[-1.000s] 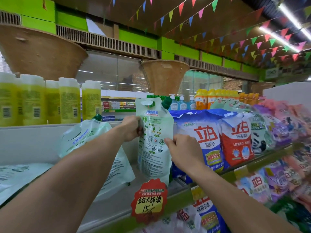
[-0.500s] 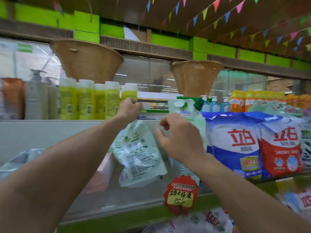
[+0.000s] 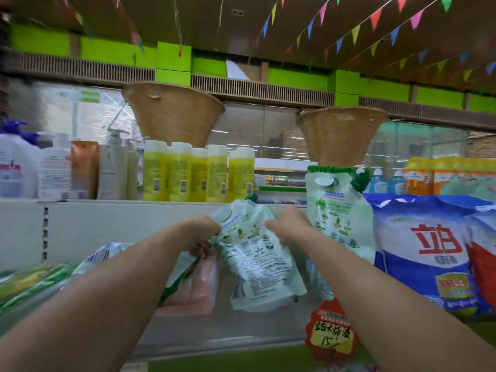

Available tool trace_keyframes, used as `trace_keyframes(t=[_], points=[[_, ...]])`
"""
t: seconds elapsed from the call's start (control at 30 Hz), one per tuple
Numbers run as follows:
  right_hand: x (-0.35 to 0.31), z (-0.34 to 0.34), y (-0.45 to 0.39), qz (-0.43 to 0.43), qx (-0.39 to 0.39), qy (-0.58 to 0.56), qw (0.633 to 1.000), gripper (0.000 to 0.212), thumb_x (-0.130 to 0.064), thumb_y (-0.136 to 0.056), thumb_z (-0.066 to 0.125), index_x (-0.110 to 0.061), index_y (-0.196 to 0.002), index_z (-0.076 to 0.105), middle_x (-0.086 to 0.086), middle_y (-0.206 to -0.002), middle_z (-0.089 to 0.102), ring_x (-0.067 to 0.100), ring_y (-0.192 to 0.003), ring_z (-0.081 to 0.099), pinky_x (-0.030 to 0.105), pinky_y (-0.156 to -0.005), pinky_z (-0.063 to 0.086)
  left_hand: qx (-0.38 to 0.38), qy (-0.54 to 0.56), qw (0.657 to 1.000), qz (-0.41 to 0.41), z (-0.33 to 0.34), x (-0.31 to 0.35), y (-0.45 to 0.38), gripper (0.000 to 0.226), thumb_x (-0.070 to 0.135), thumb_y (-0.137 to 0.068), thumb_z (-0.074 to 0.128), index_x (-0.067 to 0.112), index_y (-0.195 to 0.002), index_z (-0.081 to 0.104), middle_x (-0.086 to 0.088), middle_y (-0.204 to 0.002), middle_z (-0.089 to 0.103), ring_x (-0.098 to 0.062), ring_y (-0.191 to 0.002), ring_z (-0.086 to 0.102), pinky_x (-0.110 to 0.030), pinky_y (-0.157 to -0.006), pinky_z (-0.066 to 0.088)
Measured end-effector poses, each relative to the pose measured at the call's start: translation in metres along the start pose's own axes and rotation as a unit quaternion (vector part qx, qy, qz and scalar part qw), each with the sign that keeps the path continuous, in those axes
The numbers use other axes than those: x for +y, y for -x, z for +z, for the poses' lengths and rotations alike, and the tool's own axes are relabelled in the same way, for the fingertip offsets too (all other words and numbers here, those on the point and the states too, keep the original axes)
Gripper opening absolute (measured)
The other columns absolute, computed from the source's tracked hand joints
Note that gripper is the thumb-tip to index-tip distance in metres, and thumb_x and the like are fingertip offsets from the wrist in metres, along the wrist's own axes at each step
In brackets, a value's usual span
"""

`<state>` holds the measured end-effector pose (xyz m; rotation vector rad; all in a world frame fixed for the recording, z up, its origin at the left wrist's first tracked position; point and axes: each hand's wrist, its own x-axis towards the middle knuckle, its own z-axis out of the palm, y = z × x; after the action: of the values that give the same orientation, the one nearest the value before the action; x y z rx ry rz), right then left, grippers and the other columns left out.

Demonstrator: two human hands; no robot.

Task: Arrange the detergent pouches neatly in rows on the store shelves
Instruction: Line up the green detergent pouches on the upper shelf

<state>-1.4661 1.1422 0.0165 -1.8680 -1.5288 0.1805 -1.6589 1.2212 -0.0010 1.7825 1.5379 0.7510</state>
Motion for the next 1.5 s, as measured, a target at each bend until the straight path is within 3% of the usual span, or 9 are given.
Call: trace_keyframes(t=[0.1,0.33,0.5,0.7,0.83,0.97,1.17,1.43,1.5], points=[[-0.003,0.012,-0.003,0.004,-0.021,-0.001,1.000,0.026,-0.033,-0.087,0.060,-0.012,-0.074,0.053,0.005,-0.068,0.054,0.023,-0.061,0.055,0.031,-0.058,0.043,-0.011,0.035,0.999,0.000,0.006,-0.003,-0.007,0.009,0.006,-0.086,0.039,0.004,-0.089,0.047,-0.017,-0.080,0.046,-0.020,-0.042,0.044,-0.020,-0.040,0.031],[0.010,0.002,0.017,-0.046,0.089,-0.031,0.995,0.028,-0.023,-0.091,0.051,-0.012,-0.065,0.048,0.003,-0.064,0.050,0.020,-0.055,0.045,0.029,-0.053,0.034,-0.032,0.086,0.996,0.001,0.006,-0.001,-0.001,0.012,0.006,-0.092,0.030,0.009,-0.083,0.035,-0.014,-0.072,0.045,-0.021,-0.028,0.050,-0.018,-0.040,0.030],[0.029,-0.007,0.040,-0.138,0.117,-0.147,0.972,0.019,-0.030,-0.093,0.054,-0.020,-0.078,0.056,0.001,-0.068,0.056,0.024,-0.064,0.054,0.040,-0.065,0.048,-0.149,0.120,0.981,0.037,0.010,0.009,0.006,0.027,0.012,-0.093,0.030,0.017,-0.069,0.042,-0.001,-0.052,0.046,-0.011,-0.037,0.051,-0.015,-0.040,0.021],[0.047,-0.014,0.053,-0.086,0.157,-0.210,0.961,0.018,-0.030,-0.090,0.058,-0.014,-0.082,0.057,0.014,-0.079,0.063,0.034,-0.075,0.063,0.053,-0.077,0.053,-0.223,0.289,0.931,0.019,0.016,0.022,0.004,0.027,0.021,-0.092,0.035,0.018,-0.066,0.038,0.001,-0.059,0.035,-0.010,-0.034,0.034,-0.013,-0.034,0.025],[0.055,-0.024,0.057,-0.053,0.193,-0.224,0.954,0.023,-0.033,-0.085,0.060,-0.010,-0.087,0.060,0.023,-0.091,0.068,0.040,-0.082,0.066,0.058,-0.074,0.054,-0.157,0.420,0.891,0.069,0.012,0.041,0.007,0.030,0.011,-0.097,0.041,0.017,-0.068,0.039,0.002,-0.051,0.034,-0.008,-0.032,0.033,-0.014,-0.033,0.025],[0.048,-0.037,0.072,-0.065,0.247,-0.194,0.947,0.019,-0.023,-0.092,0.058,-0.005,-0.086,0.061,0.014,-0.076,0.067,0.019,-0.059,0.060,0.046,-0.070,0.053,-0.093,0.448,0.878,0.140,0.017,0.070,0.014,0.029,0.008,-0.100,0.042,0.012,-0.072,0.047,-0.002,-0.050,0.042,-0.013,-0.043,0.038,-0.021,-0.039,0.034],[0.054,-0.043,0.094,-0.058,0.241,-0.057,0.967,0.028,-0.023,-0.094,0.054,-0.003,-0.075,0.054,0.011,-0.067,0.069,-0.001,-0.045,0.060,0.031,-0.061,0.051,-0.062,0.431,0.890,0.136,0.056,0.093,0.003,0.033,-0.004,-0.093,0.040,0.009,-0.063,0.042,-0.009,-0.055,0.039,-0.018,-0.049,0.038,-0.026,-0.046,0.035],[0.052,-0.047,0.108,-0.061,0.270,0.006,0.961,0.030,-0.028,-0.096,0.049,-0.011,-0.071,0.054,0.008,-0.063,0.064,0.022,-0.061,0.068,0.041,-0.063,0.054,-0.102,0.418,0.896,0.111,0.082,0.111,-0.006,0.034,-0.007,-0.090,0.036,0.009,-0.060,0.037,-0.010,-0.065,0.042,-0.023,-0.060,0.047,-0.034,-0.061,0.045],[0.053,-0.048,0.107,-0.049,0.269,0.003,0.962,0.031,-0.029,-0.095,0.049,-0.010,-0.072,0.054,0.010,-0.065,0.064,0.026,-0.064,0.067,0.044,-0.064,0.054,-0.104,0.410,0.898,0.117,0.083,0.112,-0.005,0.035,-0.007,-0.091,0.036,0.009,-0.060,0.037,-0.009,-0.063,0.044,-0.023,-0.053,0.049,-0.029,-0.054,0.047]])
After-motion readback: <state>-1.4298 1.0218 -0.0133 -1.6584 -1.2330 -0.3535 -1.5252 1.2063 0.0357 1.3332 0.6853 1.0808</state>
